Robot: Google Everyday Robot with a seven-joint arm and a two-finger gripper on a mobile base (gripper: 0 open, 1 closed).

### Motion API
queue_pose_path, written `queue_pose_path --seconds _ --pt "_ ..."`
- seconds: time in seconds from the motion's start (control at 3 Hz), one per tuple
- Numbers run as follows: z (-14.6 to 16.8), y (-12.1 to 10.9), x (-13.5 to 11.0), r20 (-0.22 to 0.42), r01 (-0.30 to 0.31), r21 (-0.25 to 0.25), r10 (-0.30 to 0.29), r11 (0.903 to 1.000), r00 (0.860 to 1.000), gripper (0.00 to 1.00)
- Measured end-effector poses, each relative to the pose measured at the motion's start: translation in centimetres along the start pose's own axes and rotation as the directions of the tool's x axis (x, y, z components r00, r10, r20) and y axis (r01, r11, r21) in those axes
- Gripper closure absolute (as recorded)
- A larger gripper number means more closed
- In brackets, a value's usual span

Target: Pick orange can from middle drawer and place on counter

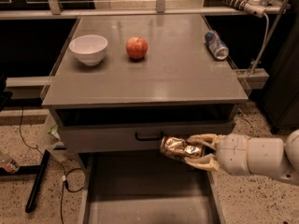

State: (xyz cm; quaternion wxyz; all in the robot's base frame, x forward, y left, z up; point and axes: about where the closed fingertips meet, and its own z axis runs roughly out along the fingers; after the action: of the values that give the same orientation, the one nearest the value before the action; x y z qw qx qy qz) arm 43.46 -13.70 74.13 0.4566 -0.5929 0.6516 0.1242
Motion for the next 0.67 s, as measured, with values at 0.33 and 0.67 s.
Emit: queue_pose_path --seconds 0.33,0.67 --pt "0.0 0.0 -0.01 0.0 0.0 0.0 0.0 1.0 1.0 1.0" --pt "-0.37 -0.61 -0.96 0.008 0.016 0.003 -0.016 0.9999 1.0 1.0"
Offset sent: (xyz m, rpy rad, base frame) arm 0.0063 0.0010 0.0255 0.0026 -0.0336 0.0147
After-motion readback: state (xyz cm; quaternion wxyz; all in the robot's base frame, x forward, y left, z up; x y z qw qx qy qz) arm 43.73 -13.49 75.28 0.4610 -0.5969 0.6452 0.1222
